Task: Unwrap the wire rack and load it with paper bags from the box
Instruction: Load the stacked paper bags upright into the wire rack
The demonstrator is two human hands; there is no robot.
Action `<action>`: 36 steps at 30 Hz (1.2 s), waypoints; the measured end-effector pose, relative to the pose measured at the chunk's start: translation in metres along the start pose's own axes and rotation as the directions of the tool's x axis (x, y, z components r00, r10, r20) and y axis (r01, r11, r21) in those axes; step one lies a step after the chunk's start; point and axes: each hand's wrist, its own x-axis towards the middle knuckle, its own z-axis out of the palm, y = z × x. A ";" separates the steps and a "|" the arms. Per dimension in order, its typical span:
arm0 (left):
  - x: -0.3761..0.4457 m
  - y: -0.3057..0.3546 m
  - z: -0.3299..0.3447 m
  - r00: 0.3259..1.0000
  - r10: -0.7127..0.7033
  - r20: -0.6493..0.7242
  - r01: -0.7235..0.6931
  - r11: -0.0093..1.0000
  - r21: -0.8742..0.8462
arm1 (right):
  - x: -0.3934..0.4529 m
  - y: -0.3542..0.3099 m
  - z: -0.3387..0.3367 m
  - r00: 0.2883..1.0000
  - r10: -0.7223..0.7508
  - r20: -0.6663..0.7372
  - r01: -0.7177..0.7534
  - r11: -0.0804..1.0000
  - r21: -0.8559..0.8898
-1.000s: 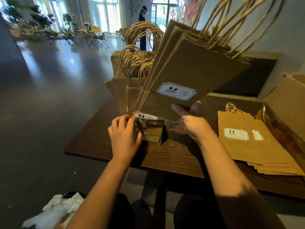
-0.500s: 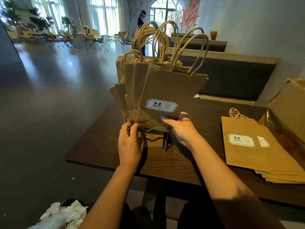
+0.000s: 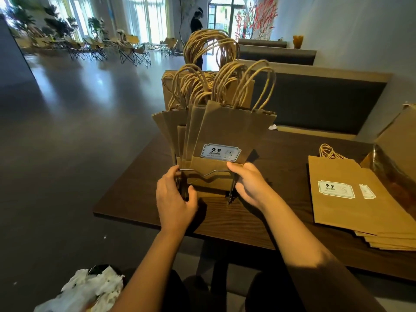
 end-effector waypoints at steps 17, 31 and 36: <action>0.028 0.020 -0.014 0.999 0.024 -0.025 -0.025 0.999 -0.044 | -0.004 0.007 0.003 0.992 -0.125 -0.016 0.126 0.990 0.066; 0.018 -0.012 -0.013 0.956 -0.193 0.220 0.190 0.981 0.035 | -0.009 0.007 0.012 0.943 -0.322 -0.083 0.255 0.860 -0.442; 0.017 0.013 -0.017 0.997 -0.073 -0.016 0.074 0.995 0.070 | -0.016 0.008 0.010 0.950 -0.306 -0.063 0.247 0.861 -0.445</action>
